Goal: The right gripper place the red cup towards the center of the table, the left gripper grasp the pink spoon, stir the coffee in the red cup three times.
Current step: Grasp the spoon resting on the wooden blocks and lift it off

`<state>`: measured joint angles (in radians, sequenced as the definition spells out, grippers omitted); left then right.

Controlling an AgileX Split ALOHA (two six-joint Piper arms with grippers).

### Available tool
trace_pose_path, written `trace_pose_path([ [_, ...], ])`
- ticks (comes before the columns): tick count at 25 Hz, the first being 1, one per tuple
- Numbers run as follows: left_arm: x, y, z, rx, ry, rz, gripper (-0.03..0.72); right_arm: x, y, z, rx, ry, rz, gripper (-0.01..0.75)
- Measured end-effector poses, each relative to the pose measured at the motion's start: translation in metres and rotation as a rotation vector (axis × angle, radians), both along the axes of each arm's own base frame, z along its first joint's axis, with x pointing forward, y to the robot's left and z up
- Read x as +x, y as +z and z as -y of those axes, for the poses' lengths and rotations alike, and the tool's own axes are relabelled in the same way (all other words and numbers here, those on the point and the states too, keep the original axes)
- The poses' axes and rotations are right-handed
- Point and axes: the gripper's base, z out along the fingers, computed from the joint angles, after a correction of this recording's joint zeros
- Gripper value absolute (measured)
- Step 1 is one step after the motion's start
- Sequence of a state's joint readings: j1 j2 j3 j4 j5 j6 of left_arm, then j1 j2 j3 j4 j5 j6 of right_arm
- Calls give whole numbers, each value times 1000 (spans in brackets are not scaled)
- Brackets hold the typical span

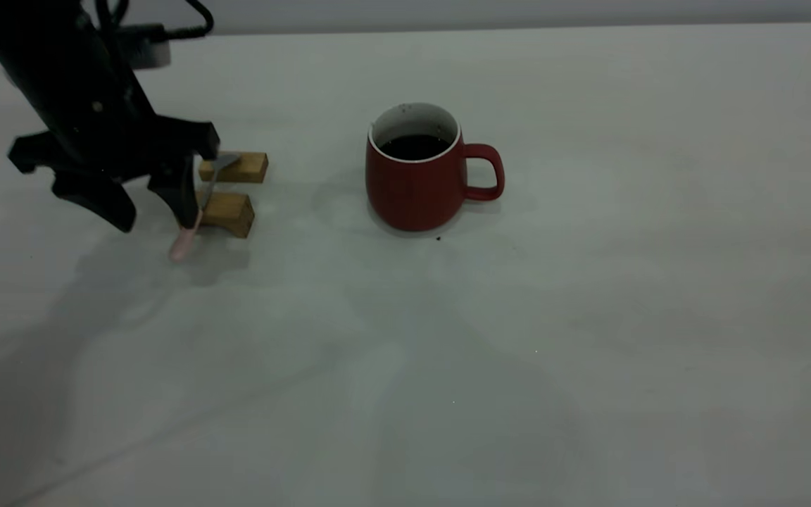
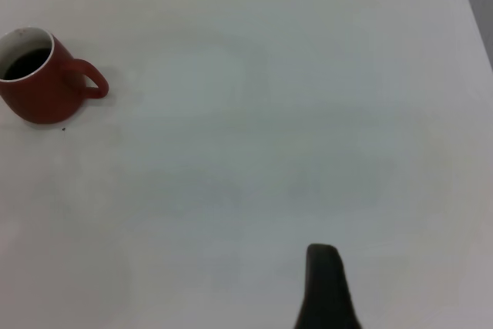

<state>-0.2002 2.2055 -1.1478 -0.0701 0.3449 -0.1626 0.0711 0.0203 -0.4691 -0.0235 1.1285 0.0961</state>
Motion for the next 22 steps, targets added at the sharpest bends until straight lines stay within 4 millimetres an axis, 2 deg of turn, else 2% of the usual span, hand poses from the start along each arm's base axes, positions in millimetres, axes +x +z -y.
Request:
trace_pose_path([
  [6,5,-28,2,-4,21,-40,591,0,0,0,0,0,0,587],
  [11,8,-38,3,-4,24,-48,550,0,0,0,0,0,0,587],
  [13,8,-38,3,-4,24,-48,500,0,0,0,0,0,0,587],
  [15,9,-38,3,-4,24,-45,408,0,0,0,0,0,0,587],
  [19,10,-37,3,-4,23,-48,136,0,0,0,0,0,0,587],
  [22,8,-35,3,-2,22,-71,135,0,0,0,0,0,0,587],
])
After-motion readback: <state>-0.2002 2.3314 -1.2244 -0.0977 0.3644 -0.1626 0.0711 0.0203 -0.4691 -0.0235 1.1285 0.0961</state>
